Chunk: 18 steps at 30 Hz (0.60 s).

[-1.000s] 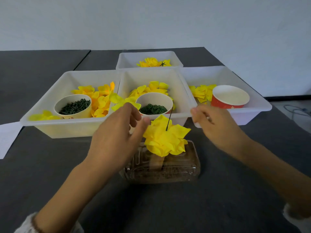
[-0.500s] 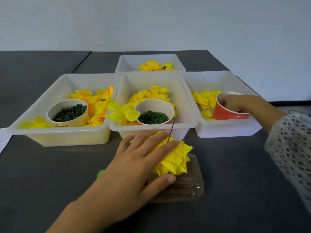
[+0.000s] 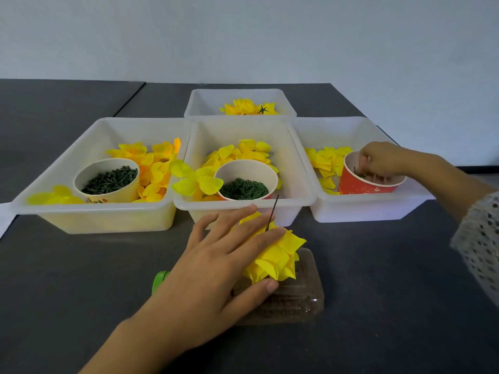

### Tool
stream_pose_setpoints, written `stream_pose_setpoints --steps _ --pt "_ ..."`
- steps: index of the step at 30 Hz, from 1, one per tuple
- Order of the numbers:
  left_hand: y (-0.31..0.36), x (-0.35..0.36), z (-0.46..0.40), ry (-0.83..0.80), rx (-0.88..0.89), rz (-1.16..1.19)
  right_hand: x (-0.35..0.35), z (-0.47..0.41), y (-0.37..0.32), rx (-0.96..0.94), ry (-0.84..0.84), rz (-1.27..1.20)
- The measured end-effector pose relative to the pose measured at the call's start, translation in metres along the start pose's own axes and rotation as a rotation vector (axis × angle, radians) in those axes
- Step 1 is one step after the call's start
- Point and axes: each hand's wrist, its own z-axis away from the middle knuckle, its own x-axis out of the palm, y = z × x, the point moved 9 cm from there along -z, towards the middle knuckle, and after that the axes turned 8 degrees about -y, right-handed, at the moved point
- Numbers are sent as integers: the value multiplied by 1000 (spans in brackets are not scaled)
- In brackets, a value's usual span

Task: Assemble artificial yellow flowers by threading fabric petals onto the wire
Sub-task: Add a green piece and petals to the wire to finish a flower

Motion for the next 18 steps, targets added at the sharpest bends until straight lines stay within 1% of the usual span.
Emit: stream_pose_setpoints --steps 6,8,10,11,12,14,16,18 --pt "0 0 1 5 -24 8 -3 14 -3 -20 66 61" --pt "-1 1 1 0 -30 10 -12 24 -7 -17 168 81" --pt "-1 0 2 6 -32 13 -29 42 -18 -27 346 32" --pt "-1 0 2 10 -33 16 -38 54 -29 -57 441 -35" --pt "-1 -1 2 14 -35 19 -47 69 -44 -115 522 -121" --pt "-2 -1 1 20 -36 19 -56 103 -87 -303 622 -266" --pt "-2 -1 1 22 -33 19 -52 142 -133 -485 643 -341" --pt "-3 -1 1 27 -36 18 -33 175 -170 -606 596 -332"
